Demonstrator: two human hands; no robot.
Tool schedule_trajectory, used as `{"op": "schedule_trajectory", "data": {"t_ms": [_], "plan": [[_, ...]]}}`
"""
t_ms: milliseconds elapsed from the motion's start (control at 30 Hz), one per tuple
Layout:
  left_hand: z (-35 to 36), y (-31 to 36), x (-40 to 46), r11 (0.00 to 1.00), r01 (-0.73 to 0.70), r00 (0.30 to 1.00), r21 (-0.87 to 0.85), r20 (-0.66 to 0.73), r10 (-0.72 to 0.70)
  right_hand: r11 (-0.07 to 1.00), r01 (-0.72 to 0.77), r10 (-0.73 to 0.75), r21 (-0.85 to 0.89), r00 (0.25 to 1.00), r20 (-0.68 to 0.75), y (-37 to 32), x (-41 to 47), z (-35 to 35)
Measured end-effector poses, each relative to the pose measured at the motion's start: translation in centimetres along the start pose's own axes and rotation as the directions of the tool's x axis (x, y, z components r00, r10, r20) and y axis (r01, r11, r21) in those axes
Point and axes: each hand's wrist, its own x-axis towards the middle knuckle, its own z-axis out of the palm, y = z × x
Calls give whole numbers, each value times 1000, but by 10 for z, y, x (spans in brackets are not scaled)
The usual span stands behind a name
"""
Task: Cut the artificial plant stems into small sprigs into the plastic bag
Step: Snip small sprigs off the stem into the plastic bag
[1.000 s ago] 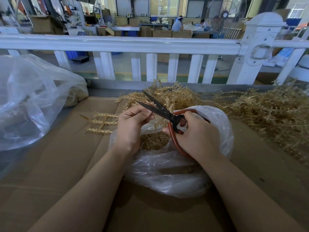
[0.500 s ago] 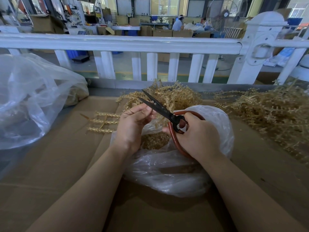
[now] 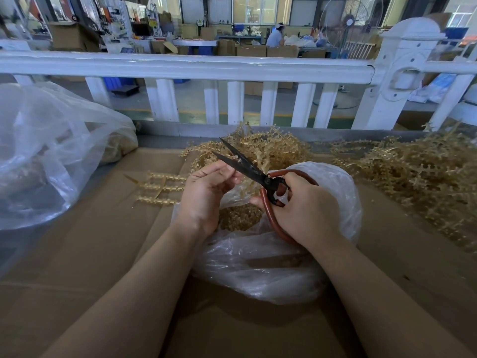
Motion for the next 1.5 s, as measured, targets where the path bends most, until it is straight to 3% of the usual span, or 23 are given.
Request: {"op": "schedule_trajectory", "data": {"t_ms": [400, 633, 733, 867, 1033, 1200, 1500], "plan": [[4, -3, 2, 982, -131, 989, 136, -47, 138, 997, -20, 19, -71, 1000, -13, 2, 1, 0], [1, -7, 1, 916, -202, 979, 345, 67, 191, 996, -1, -2, -85, 999, -41, 6, 1, 0], [5, -6, 0, 934, -183, 983, 307, 44, 178, 996, 15, -20, -88, 998, -56, 7, 2, -1], [6, -4, 4, 986, -120, 991, 117, -52, 127, 997, 14, -19, -75, 998, -59, 8, 3, -2], [9, -3, 3, 997, -70, 998, -33, -8, 70, 995, 3, -6, -99, 999, -37, 10, 2, -1], [7, -3, 4, 995, -95, 994, -43, 51, 97, 995, 3, -6, -100, 1000, -30, 12, 2, 0], [0, -6, 5, 989, -131, 991, 73, 12, 130, 996, -21, 21, -85, 1000, -4, 9, 0, 3]]}}
